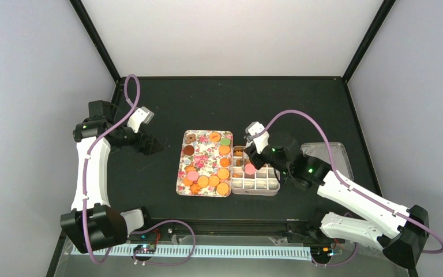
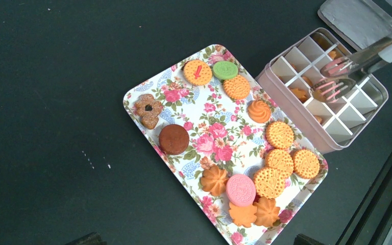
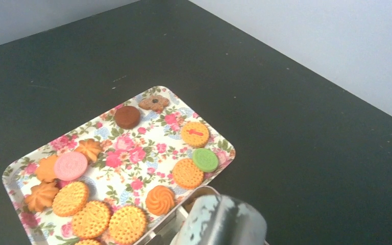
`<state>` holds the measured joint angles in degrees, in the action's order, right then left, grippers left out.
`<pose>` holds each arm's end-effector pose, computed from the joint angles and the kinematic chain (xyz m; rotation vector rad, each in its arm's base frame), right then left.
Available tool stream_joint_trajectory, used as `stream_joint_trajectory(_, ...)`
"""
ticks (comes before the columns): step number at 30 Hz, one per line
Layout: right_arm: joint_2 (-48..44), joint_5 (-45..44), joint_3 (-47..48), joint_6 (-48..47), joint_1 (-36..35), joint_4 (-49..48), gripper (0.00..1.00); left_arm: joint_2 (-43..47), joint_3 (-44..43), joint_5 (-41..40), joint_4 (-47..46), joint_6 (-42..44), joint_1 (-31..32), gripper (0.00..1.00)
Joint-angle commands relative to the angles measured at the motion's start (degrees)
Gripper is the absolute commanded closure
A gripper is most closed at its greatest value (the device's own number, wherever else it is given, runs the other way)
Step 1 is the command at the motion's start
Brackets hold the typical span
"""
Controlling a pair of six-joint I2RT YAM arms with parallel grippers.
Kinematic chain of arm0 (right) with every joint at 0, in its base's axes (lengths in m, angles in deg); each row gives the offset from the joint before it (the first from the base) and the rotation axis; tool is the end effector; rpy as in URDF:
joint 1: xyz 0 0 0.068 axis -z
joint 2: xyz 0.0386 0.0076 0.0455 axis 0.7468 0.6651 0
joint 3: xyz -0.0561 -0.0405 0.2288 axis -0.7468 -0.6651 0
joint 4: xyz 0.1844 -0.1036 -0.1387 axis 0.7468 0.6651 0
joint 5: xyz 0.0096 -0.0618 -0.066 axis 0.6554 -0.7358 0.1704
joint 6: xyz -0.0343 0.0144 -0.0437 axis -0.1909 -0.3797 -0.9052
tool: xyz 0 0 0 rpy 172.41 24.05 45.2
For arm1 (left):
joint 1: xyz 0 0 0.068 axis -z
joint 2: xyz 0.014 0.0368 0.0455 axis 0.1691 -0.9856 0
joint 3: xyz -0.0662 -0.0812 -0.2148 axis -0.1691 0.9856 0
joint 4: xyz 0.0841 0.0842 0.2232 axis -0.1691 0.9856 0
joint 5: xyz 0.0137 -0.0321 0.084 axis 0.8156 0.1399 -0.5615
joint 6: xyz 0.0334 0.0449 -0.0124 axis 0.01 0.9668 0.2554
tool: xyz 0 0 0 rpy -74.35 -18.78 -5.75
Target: Pack the cookies
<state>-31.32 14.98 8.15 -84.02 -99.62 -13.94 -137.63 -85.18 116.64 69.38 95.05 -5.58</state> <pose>0.1544 0.1833 0.2739 -0.8262 1.8833 0.4008 0.2117 0.0283 0.2904 0.7051 2.2531 -0.6218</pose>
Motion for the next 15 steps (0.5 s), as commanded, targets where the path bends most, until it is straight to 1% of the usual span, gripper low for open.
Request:
stream_joint_trajectory(1, -2.45, 2.75, 2.22, 0.08, 3.57, -0.29, 0.69, 1.06, -1.59, 1.04, 0.64, 1.47, -0.25, 0.01)
stream_joint_trajectory(4, -3.22, 5.54, 2.08, 0.59, 5.37, -0.44, 0.74, 1.17, -1.59, 0.83, 0.7, 1.59, -0.31, 0.01)
stream_joint_trajectory(8, -3.34, 6.58, 1.69, 0.45, 6.3, 0.3, 0.81, 1.18, -1.6, 0.68, 0.8, 1.57, -0.25, 0.01)
stream_joint_trajectory(15, -3.47, 8.51, 2.02, 0.12, 6.49, 2.72, 0.8, 1.04, -1.6, 1.29, 0.62, 1.43, -0.25, 0.01)
